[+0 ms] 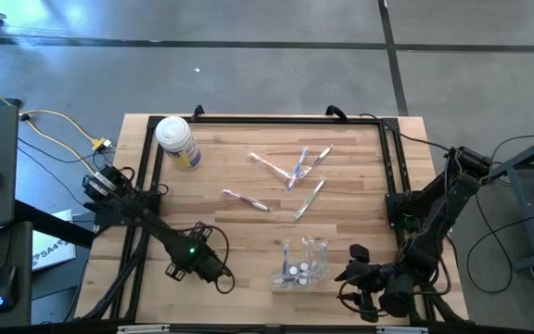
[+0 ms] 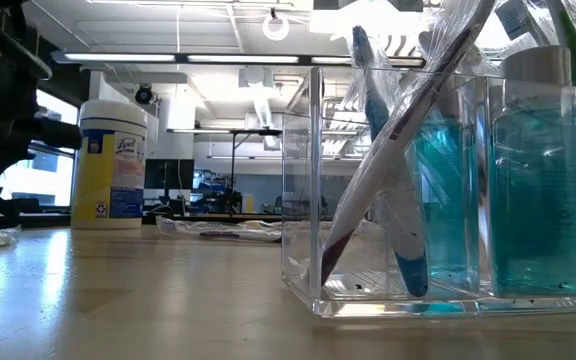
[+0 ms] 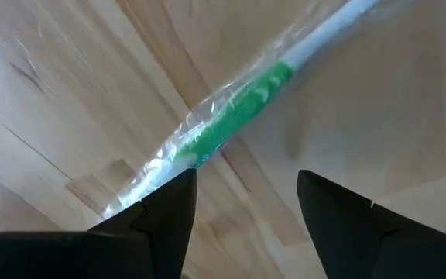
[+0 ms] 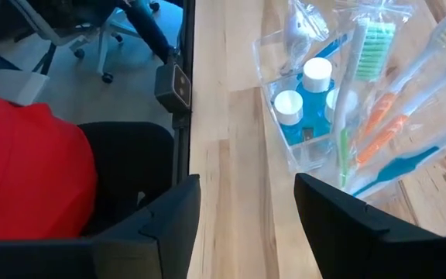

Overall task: Pick & Place toothbrushing station
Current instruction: Put the left green toothbrush into the transparent bin

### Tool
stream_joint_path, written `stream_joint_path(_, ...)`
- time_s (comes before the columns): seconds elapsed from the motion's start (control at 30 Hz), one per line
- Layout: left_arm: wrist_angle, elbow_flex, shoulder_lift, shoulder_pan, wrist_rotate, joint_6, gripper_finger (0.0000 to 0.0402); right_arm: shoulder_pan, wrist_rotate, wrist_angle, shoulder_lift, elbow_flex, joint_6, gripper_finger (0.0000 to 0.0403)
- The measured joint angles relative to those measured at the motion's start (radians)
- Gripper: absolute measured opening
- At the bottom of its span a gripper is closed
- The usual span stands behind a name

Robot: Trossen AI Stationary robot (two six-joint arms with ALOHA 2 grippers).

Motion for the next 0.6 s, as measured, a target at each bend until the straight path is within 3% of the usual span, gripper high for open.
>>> stream_joint_path(0.6,0.034,-0.001,0.000,-0.002,-0.064,0.051,0.0221,-0.040,-0.007,0.003,0.000,0.000,0.001,0.0203)
